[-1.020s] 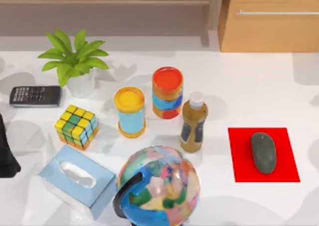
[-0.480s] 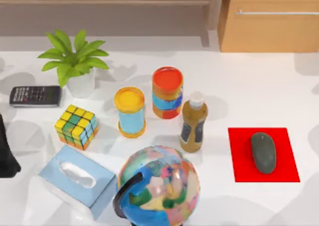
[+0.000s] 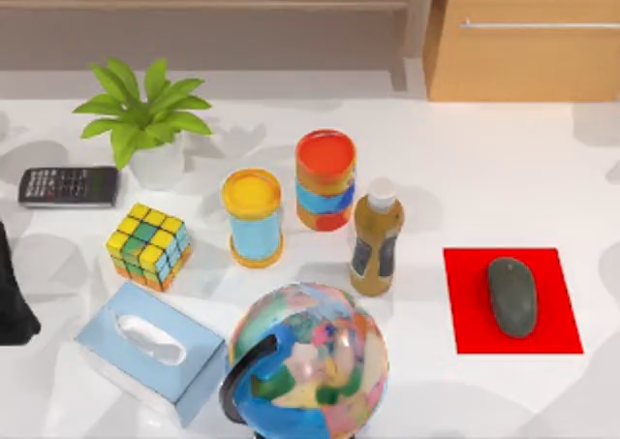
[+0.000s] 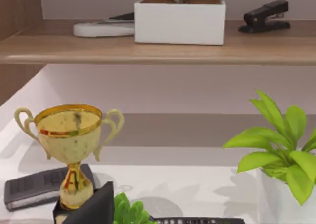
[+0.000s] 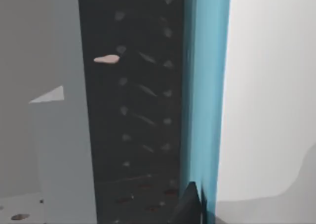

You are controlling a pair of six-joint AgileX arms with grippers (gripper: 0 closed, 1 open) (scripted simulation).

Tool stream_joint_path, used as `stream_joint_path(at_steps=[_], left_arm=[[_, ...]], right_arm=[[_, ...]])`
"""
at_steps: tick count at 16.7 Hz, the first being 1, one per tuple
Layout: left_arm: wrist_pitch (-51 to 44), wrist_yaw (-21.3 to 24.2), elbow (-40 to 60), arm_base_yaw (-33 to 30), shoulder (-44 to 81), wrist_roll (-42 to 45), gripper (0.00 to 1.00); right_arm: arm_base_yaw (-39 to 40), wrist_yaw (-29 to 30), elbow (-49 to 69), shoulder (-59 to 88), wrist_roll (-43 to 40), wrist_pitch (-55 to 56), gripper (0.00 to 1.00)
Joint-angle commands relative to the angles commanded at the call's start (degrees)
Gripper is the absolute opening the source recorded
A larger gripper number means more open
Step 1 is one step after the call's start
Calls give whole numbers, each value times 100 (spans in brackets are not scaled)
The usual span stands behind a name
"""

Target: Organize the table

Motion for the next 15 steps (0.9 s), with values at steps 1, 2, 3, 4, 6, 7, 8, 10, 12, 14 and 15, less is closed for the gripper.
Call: stream_joint_path(at_steps=[1, 2, 3, 4, 6, 7, 8, 10, 12, 14, 15], left_arm=[[0, 0, 0, 0, 0, 0, 100], [0, 0, 0, 0, 0, 0, 100], [0, 0, 0, 0, 0, 0, 100], [0, 0, 0, 0, 0, 0, 100], [0, 0, 0, 0, 0, 0, 100], [0, 0, 0, 0, 0, 0, 100], [0, 0, 0, 0, 0, 0, 100], [0, 0, 0, 0, 0, 0, 100], [0, 0, 0, 0, 0, 0, 100], [0, 0, 0, 0, 0, 0, 100], [0, 0, 0, 0, 0, 0, 100]], right_arm=[[0, 0, 0, 0, 0, 0, 68], [0, 0, 0, 0, 0, 0, 75], [0, 0, 0, 0, 0, 0, 83], [0, 0, 0, 0, 0, 0, 90], [0, 0, 0, 0, 0, 0, 100], [0, 0, 0, 0, 0, 0, 100], [0, 0, 0, 0, 0, 0, 100], [0, 0, 0, 0, 0, 0, 100], [0, 0, 0, 0, 0, 0, 100], [-11, 0, -5, -4, -1, 0, 100], [-13, -8, -24, -24, -8, 6, 100]])
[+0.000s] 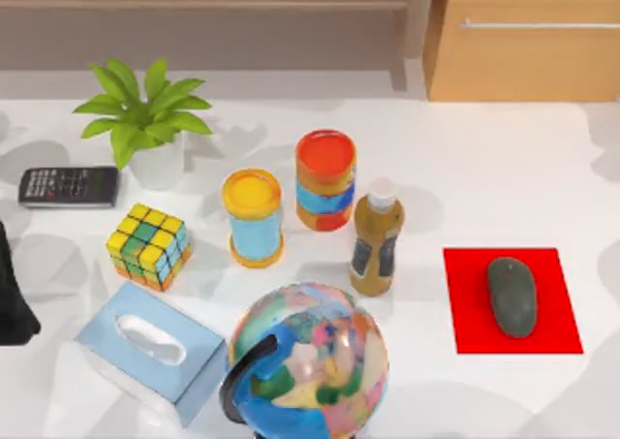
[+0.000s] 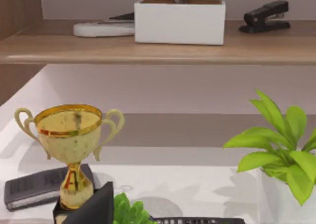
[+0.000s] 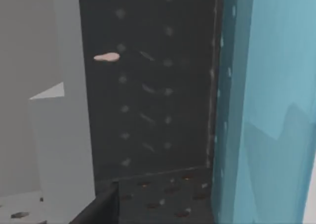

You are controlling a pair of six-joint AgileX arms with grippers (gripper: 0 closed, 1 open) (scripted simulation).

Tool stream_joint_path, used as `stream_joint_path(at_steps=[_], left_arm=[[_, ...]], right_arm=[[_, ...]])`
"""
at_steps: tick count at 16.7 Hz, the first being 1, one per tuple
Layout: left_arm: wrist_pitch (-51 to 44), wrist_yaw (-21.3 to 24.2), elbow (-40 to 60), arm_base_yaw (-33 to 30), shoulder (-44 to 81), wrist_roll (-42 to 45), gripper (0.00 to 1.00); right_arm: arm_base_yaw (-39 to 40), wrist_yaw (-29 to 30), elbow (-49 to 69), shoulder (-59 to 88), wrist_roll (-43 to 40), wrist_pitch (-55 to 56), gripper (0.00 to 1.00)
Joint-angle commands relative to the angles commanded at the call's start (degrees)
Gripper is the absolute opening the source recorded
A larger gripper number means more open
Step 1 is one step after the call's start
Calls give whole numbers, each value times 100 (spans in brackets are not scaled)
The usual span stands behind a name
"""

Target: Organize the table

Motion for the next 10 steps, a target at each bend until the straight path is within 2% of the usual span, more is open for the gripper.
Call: stream_joint_path(at_steps=[10], left_arm=[[0, 0, 0, 0, 0, 0, 100]], right_arm=[[-372, -362, -1089, -747, -113, 287, 100]])
